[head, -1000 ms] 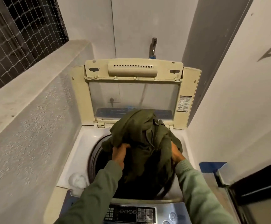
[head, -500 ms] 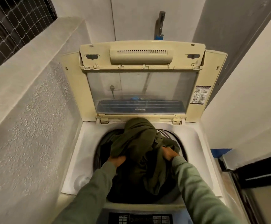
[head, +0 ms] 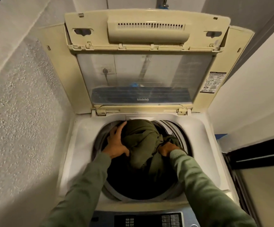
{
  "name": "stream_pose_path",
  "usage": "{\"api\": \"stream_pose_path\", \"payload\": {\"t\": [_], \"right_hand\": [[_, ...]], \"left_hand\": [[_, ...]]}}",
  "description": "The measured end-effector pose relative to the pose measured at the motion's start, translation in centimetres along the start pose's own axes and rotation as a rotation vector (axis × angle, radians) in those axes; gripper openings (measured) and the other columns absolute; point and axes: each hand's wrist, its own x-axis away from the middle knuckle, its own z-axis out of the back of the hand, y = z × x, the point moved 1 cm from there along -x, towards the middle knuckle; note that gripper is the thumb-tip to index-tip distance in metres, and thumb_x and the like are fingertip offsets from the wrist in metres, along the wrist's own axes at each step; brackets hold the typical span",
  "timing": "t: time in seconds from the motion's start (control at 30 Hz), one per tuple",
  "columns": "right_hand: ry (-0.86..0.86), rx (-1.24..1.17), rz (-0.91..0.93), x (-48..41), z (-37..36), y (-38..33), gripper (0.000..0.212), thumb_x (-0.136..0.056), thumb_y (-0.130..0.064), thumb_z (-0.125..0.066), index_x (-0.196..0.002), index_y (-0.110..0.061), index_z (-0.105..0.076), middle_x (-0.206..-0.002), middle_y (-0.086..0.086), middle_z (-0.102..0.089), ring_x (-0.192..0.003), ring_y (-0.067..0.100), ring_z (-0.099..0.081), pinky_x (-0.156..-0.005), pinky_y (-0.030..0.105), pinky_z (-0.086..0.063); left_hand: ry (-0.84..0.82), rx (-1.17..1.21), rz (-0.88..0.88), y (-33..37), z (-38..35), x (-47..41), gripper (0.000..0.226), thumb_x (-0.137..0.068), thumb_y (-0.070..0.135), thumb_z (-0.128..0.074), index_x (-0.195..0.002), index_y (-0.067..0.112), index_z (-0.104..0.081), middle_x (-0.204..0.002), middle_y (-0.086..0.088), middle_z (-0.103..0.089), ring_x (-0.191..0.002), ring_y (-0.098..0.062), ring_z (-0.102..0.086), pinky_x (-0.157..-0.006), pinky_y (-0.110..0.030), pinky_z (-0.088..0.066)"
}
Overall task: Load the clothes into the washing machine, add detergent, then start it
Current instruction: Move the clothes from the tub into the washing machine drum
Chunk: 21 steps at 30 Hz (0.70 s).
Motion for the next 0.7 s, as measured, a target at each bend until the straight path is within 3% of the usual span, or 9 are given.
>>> {"api": "stream_pose_path", "payload": {"t": [0.1, 0.2, 0.3, 0.4, 0.5, 0.6, 0.7], "right_hand": [[-0.068, -0.001, 0.011, -0.3, 0.4, -0.5, 0.057, -0.095, -0.042, -0.044, -0.140, -0.006, -0.046, -0.145, 0.016, -0.045, -0.132, 0.031, -0.045, -0.110, 0.037, -0.035], [-0.115, -0.010, 0.055, -0.7, 0.7, -0.6, 0.052, -0.098, -0.036, -0.041, -0.137, -0.002, -0.049, -0.142, 0.018, -0.048, -0.130, 0.032, -0.046, -0.108, 0.035, -0.035], [-0.113, -0.034, 0.125, -1.3, 1.3, -0.9, 0.049, -0.097, -0.032, -0.040, -0.135, -0.002, -0.051, -0.142, 0.020, -0.048, -0.129, 0.032, -0.047, -0.106, 0.032, -0.034], [-0.040, -0.164, 0.134, -1.5, 2.4, -1.8, 0.041, -0.096, -0.020, -0.041, -0.129, -0.001, -0.056, -0.134, 0.018, -0.054, -0.124, 0.030, -0.051, -0.094, 0.025, -0.035], [0.033, -0.315, 0.133, -2.7, 2.4, -3.1, 0.042, -0.093, -0.020, -0.043, -0.128, -0.001, -0.057, -0.133, 0.017, -0.055, -0.123, 0.032, -0.052, -0.101, 0.031, -0.037], [0.009, -0.356, 0.087, -4.4, 0.3, -3.9, 0.045, -0.093, -0.026, -0.043, -0.129, 0.000, -0.054, -0.135, 0.022, -0.053, -0.123, 0.035, -0.051, -0.103, 0.037, -0.038], [-0.001, -0.391, -0.025, -5.1, -1.4, -3.6, 0.053, -0.098, -0.033, -0.039, -0.142, -0.002, -0.042, -0.145, 0.021, -0.042, -0.133, 0.036, -0.042, -0.109, 0.037, -0.032]], "left_hand": [[0.057, -0.409, -0.068, -0.7, -2.9, -0.5, 0.096, -0.077, 0.008, -0.067, -0.151, 0.043, -0.015, -0.160, -0.001, -0.001, -0.145, -0.035, -0.007, -0.112, -0.063, -0.020], [-0.082, -0.704, 0.053, -3.1, -4.7, -1.2, 0.084, -0.090, 0.029, -0.060, -0.154, 0.027, -0.006, -0.161, -0.002, -0.001, -0.145, -0.034, -0.010, -0.110, -0.063, -0.023], [-0.275, -0.757, 0.275, -5.6, -3.9, -3.0, 0.069, -0.100, 0.035, -0.044, -0.156, 0.021, -0.006, -0.163, -0.005, -0.003, -0.148, -0.032, -0.012, -0.116, -0.055, -0.018], [-0.318, -0.587, 0.389, -5.7, -1.9, -4.2, 0.062, -0.103, 0.034, -0.038, -0.155, 0.011, -0.012, -0.162, -0.012, -0.013, -0.148, -0.029, -0.019, -0.120, -0.039, -0.017], [-0.262, -0.502, 0.368, -3.6, 0.5, -5.2, 0.090, -0.091, 0.019, -0.060, -0.155, 0.014, 0.003, -0.162, -0.014, -0.007, -0.147, -0.032, -0.018, -0.119, -0.039, -0.022], [-0.169, -0.492, 0.186, -0.4, 1.4, -4.7, 0.123, -0.071, 0.018, -0.078, -0.152, 0.035, 0.013, -0.162, -0.012, 0.003, -0.147, -0.038, -0.009, -0.117, -0.051, -0.024], [-0.324, -0.557, 0.122, 0.3, -2.2, -3.5, 0.127, -0.069, 0.033, -0.084, -0.148, 0.047, 0.014, -0.161, -0.010, 0.015, -0.146, -0.046, -0.004, -0.112, -0.060, -0.025]]}}
